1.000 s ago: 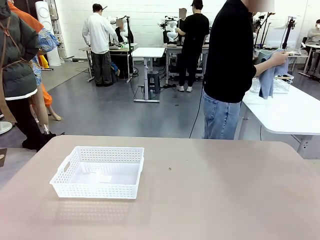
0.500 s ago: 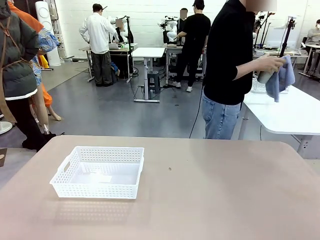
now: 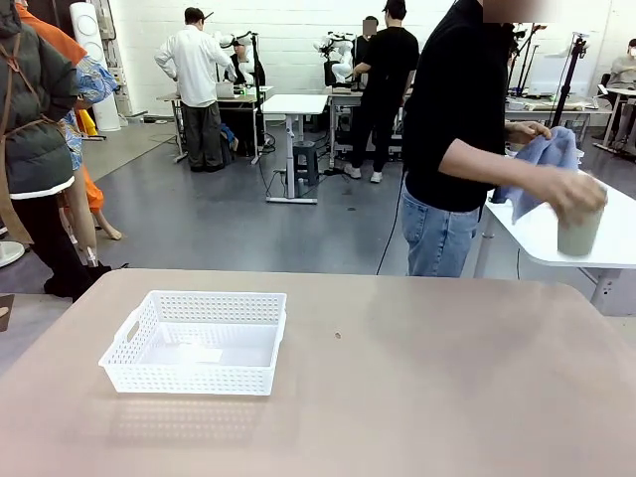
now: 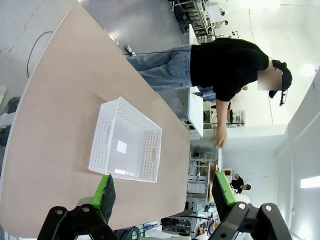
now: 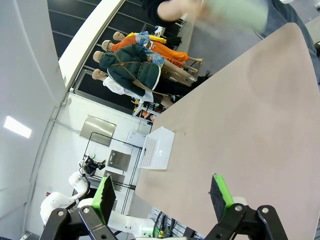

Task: Clean and organize the cups into the basket.
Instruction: Pick up the Organizing basket and move it to the center of the table, then pick up the Reusable plastic cup from the right side of the table and place it inside the Organizing basket.

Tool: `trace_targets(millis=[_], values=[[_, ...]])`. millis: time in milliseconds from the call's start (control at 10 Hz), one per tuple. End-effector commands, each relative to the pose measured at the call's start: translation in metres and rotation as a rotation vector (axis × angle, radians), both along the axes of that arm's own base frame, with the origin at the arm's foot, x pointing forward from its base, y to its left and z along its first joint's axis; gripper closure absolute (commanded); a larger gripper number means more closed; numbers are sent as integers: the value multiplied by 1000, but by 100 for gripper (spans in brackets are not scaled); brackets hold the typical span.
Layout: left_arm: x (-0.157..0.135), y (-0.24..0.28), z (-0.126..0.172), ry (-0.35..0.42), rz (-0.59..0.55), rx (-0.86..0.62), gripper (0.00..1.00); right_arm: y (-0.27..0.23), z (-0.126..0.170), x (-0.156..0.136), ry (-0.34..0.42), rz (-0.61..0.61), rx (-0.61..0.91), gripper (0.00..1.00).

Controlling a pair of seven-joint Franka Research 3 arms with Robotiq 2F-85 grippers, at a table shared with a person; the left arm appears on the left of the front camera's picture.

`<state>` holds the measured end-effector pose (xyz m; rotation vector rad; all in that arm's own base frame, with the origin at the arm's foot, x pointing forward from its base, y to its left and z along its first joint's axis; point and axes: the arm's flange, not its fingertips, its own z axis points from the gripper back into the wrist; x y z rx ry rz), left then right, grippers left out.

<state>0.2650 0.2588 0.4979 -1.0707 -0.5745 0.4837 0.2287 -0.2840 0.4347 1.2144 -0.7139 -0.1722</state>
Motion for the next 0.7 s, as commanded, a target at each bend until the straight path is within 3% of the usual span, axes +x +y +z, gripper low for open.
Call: trace_targets(millis=[0,600], values=[[-1,2,1,-8,-10,-8,0,0,3,-1,-8,1,4,0],[-1,2,1,-8,-10,-8,0,0,3,-1,-8,1,4,0]])
